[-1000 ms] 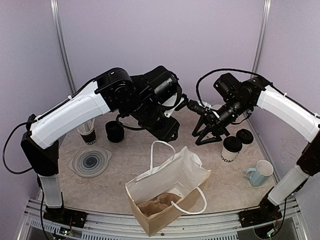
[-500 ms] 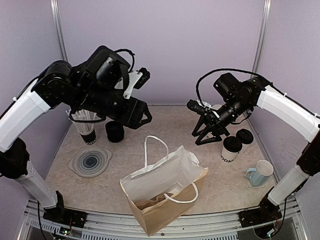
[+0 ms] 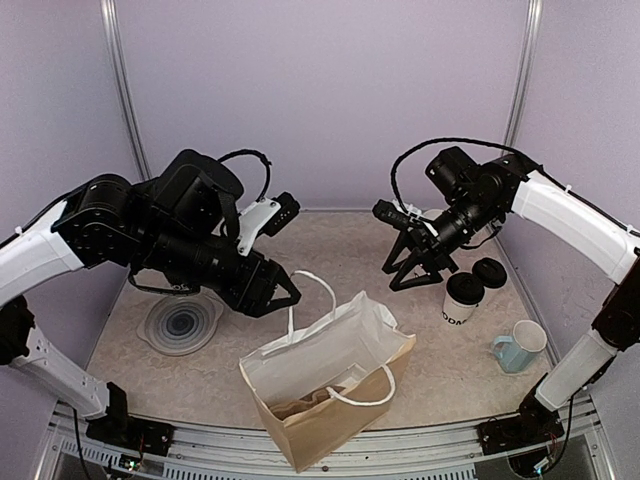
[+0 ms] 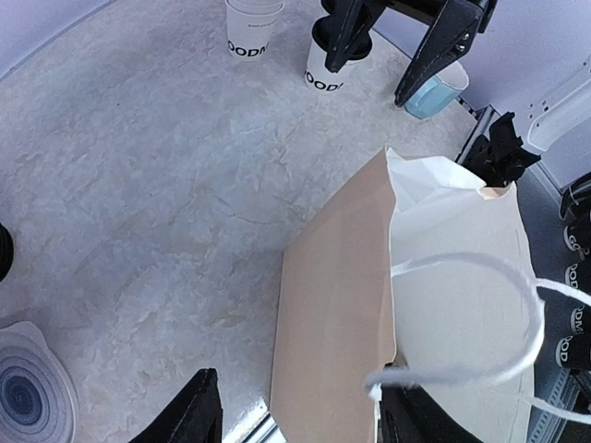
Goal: Pack the takeout coffee
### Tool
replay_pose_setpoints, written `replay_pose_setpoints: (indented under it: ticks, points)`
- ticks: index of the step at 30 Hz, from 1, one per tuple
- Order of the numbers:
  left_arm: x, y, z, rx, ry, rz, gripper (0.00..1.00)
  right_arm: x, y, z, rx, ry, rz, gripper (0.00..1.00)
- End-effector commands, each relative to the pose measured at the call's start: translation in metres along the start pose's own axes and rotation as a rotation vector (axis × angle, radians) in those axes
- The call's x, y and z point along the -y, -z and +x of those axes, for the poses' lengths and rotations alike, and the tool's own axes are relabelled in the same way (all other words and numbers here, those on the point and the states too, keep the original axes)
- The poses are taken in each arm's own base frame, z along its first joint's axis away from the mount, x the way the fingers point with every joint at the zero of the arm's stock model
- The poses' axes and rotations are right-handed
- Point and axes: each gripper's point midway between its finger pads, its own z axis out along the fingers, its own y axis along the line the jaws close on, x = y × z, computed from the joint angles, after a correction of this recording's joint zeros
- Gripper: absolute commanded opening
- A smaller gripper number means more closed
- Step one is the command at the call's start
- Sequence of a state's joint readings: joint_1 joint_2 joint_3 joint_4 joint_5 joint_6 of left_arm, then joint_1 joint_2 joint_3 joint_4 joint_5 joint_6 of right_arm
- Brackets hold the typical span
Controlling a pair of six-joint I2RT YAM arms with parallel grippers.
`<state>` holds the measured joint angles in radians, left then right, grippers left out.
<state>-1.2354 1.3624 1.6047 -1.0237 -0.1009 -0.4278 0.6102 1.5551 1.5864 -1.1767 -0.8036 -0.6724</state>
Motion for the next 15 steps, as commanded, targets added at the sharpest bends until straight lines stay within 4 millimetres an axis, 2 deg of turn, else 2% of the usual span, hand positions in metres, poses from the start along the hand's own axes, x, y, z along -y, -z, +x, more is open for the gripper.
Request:
replay_pose_setpoints:
  ticks: [1, 4, 5, 6, 8, 9, 15]
  points:
    - [0.014, -0.010, -0.039, 0.110, -0.081, 0.037, 0.52, 0.000, 0.003, -0.004, 0.021, 0.011, -0.006, 0.51]
    - [0.018, -0.022, -0.058, 0.126, -0.121, 0.070, 0.36, 0.000, 0.003, -0.004, 0.019, 0.011, -0.003, 0.50]
    - [0.019, -0.024, -0.063, 0.127, -0.130, 0.081, 0.29, 0.001, 0.003, -0.004, 0.020, 0.013, 0.000, 0.50]
    - [0.019, -0.031, -0.066, 0.116, -0.139, 0.084, 0.15, 0.001, 0.004, -0.004, 0.021, 0.014, 0.006, 0.50]
    - [0.021, -0.036, -0.074, 0.111, -0.162, 0.103, 0.01, 0.005, 0.009, -0.005, 0.034, 0.003, 0.020, 0.49]
    - [0.020, -0.041, -0.078, 0.110, -0.173, 0.096, 0.00, 0.009, 0.012, -0.005, 0.041, -0.007, 0.030, 0.47]
    - [0.006, -0.039, -0.122, 0.197, -0.248, 0.018, 0.00, 0.039, 0.034, -0.001, 0.081, -0.073, 0.115, 0.44]
